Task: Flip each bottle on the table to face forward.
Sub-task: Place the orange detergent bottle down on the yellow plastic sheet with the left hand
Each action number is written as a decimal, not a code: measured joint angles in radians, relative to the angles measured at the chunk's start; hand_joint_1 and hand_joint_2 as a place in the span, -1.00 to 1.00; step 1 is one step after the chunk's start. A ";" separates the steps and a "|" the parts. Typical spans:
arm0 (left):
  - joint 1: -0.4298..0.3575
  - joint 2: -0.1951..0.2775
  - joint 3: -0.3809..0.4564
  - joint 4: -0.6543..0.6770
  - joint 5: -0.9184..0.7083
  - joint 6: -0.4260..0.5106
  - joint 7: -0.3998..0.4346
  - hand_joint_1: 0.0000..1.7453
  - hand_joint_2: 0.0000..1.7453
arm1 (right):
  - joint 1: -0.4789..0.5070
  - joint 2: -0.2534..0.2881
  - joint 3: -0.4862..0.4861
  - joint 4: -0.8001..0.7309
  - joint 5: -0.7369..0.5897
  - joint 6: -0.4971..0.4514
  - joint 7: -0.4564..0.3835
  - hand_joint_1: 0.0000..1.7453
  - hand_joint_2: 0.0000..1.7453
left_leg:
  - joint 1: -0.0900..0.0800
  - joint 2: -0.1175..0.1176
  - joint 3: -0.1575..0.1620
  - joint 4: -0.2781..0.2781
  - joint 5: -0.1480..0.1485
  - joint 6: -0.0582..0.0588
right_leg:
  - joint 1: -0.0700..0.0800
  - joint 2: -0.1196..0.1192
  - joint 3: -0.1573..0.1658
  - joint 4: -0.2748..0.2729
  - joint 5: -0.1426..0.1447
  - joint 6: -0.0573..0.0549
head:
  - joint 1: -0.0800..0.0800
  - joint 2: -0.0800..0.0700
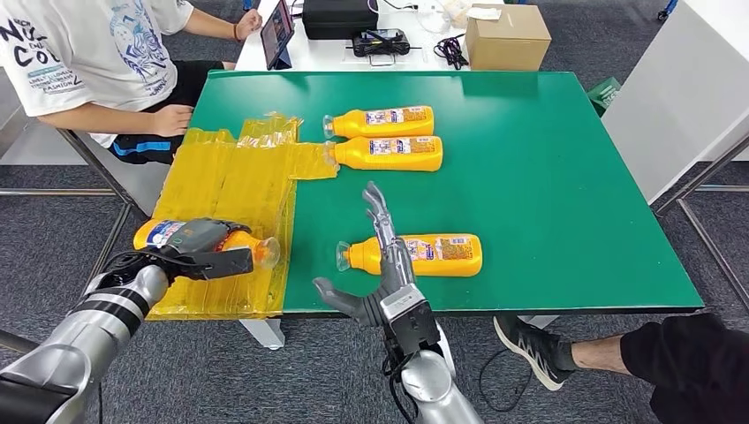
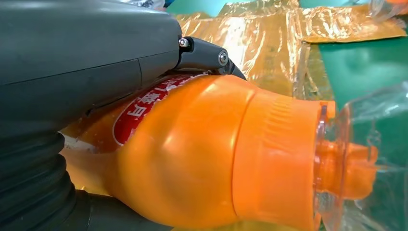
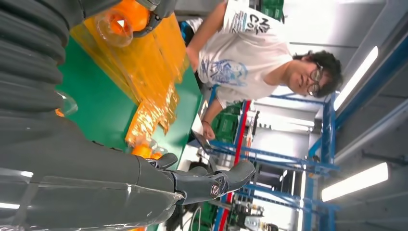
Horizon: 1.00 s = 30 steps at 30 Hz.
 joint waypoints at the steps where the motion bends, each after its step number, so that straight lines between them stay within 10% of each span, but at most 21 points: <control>1: 0.001 0.004 -0.003 0.003 0.008 0.000 -0.002 1.00 1.00 | -0.002 0.000 0.001 0.004 0.000 0.001 0.000 -1.00 1.00 | 0.000 0.000 0.001 0.000 0.000 0.000 | 0.000 0.000 0.001 0.000 0.000 0.000 | 0.000 0.000; 4: 0.004 0.011 -0.011 0.007 0.019 0.002 -0.003 0.78 1.00 | -0.007 0.000 0.004 0.016 -0.002 0.006 0.000 -1.00 1.00 | 0.000 0.000 0.003 0.000 0.000 -0.001 | 0.000 0.000 0.003 0.000 0.000 0.000 | 0.000 0.000; 8: 0.008 0.013 -0.027 0.012 0.019 0.001 0.005 -0.93 1.00 | -0.009 0.001 0.006 0.029 -0.004 0.008 0.001 -1.00 1.00 | 0.000 0.000 0.005 0.000 -0.001 -0.001 | 0.000 0.000 0.004 0.000 0.000 0.000 | 0.000 0.000; 10: 0.014 0.013 -0.033 0.016 0.025 -0.008 0.008 -1.00 1.00 | -0.010 0.002 0.006 0.035 -0.005 0.009 0.001 -1.00 1.00 | 0.000 0.000 0.005 0.000 -0.001 -0.001 | 0.000 0.000 0.004 0.000 0.000 0.000 | 0.000 0.000; 14: 0.021 0.017 -0.040 0.019 0.058 -0.034 0.003 -1.00 -1.00 | -0.013 0.006 0.007 0.048 -0.006 0.012 0.002 -1.00 1.00 | 0.000 -0.001 0.007 0.000 -0.001 -0.001 | 0.000 0.000 0.007 0.000 -0.001 -0.001 | 0.000 0.000; 30: 0.044 0.058 -0.034 -0.020 0.247 -0.185 -0.065 -1.00 -1.00 | -0.032 0.014 0.007 0.091 -0.009 0.023 0.003 -1.00 1.00 | 0.000 -0.001 0.014 -0.001 0.000 -0.002 | 0.000 0.000 0.015 0.000 -0.001 -0.001 | 0.000 0.000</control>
